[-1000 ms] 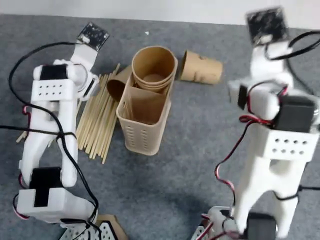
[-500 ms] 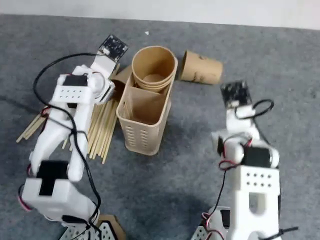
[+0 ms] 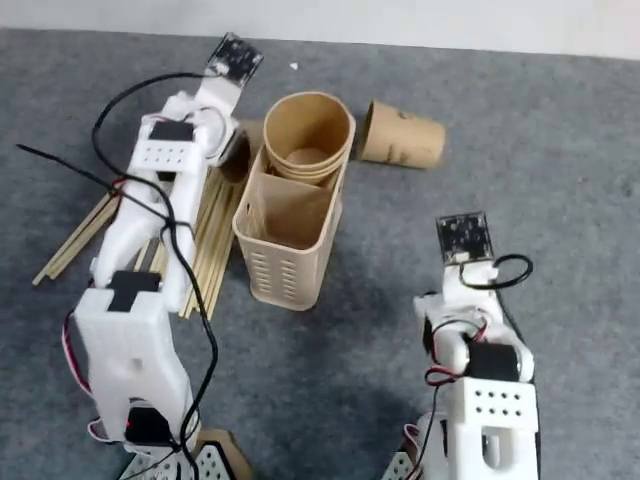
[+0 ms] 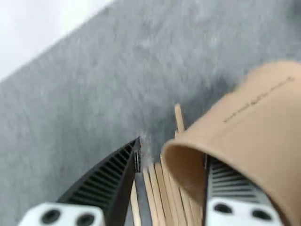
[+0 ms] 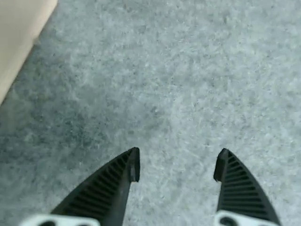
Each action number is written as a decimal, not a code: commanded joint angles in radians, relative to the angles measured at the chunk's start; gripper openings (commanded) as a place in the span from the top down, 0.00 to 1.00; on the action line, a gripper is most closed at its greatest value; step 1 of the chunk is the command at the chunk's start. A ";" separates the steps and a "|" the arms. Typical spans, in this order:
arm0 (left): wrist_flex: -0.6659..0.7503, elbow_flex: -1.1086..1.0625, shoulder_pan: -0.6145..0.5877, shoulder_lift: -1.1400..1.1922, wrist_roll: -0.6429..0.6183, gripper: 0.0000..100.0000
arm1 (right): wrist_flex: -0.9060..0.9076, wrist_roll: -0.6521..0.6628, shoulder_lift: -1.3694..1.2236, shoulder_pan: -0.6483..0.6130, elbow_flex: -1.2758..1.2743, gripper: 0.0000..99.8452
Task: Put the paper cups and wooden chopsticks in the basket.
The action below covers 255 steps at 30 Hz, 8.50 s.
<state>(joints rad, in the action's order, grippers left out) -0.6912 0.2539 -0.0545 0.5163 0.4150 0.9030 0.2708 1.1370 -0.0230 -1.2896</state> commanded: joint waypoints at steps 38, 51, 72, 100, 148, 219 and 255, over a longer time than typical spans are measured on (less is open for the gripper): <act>-1.086 0.969 0.076 -0.243 -0.058 1.00 | -0.289 -0.009 0.031 -0.039 -0.236 0.74; -1.083 0.565 0.394 -0.751 -0.221 1.00 | -0.320 -0.009 0.031 -0.039 -0.260 0.74; -1.073 0.753 0.282 -0.344 -0.270 0.82 | -0.320 -0.008 0.031 -0.039 -0.260 0.74; -1.097 0.723 -0.151 -0.320 -0.408 0.83 | -0.200 -0.002 0.021 -0.007 -0.013 0.74; -0.724 0.076 -0.232 -0.392 -0.328 0.82 | 0.337 -0.066 -1.936 0.312 2.460 0.74; -0.764 -0.990 -0.240 -2.032 -0.190 0.82 | 0.799 -0.173 -0.946 -0.423 2.077 0.99; -0.766 -0.997 -0.295 -2.097 -0.190 0.82 | 0.478 -0.166 -1.173 -0.401 2.103 0.83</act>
<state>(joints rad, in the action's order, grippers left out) -1.4784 -0.7449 -0.3383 -1.5781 0.2140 1.4323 0.1082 -0.0430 -0.4250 0.7818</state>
